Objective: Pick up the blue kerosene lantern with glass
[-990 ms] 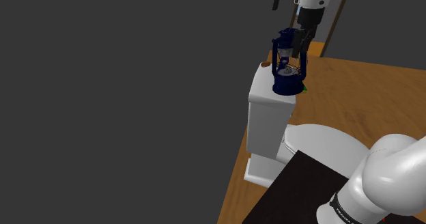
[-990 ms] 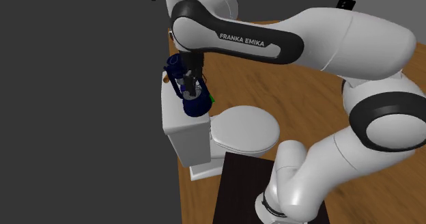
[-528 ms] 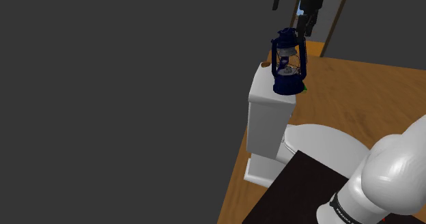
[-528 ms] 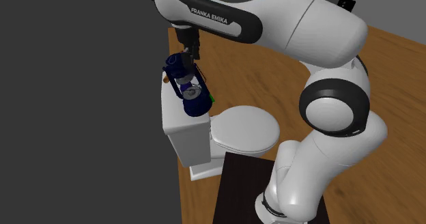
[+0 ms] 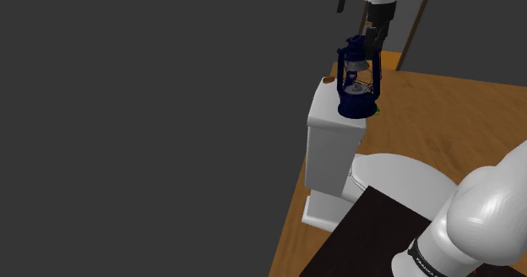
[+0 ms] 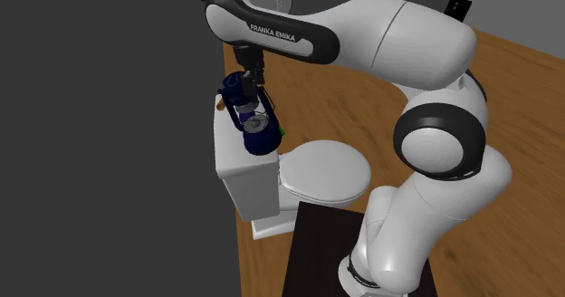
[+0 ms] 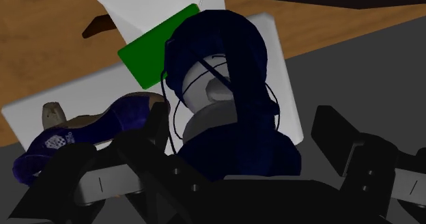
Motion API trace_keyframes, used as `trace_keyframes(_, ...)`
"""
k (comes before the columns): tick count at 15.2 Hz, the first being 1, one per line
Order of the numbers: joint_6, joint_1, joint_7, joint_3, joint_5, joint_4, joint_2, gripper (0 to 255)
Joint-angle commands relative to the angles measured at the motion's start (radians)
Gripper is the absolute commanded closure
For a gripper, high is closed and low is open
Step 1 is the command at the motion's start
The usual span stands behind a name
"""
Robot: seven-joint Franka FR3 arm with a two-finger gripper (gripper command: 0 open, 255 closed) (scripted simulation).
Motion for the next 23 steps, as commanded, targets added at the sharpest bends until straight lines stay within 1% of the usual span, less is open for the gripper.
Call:
trace_keyframes(1, 0.018, 0.000, 0.005, 0.001, -0.003, -0.026, -0.009, 0)
trace_keyframes(2, 0.018, 0.000, 0.005, 0.001, -0.003, -0.027, -0.009, 0)
trace_keyframes(3, 0.019, 0.000, 0.005, 0.001, -0.003, -0.030, -0.011, 255)
trace_keyframes(12, 0.018, 0.000, 0.005, 0.001, -0.003, -0.026, -0.009, 255)
trace_keyframes(23, -0.142, -0.002, -0.042, -0.009, 0.020, 0.216, 0.074, 255)
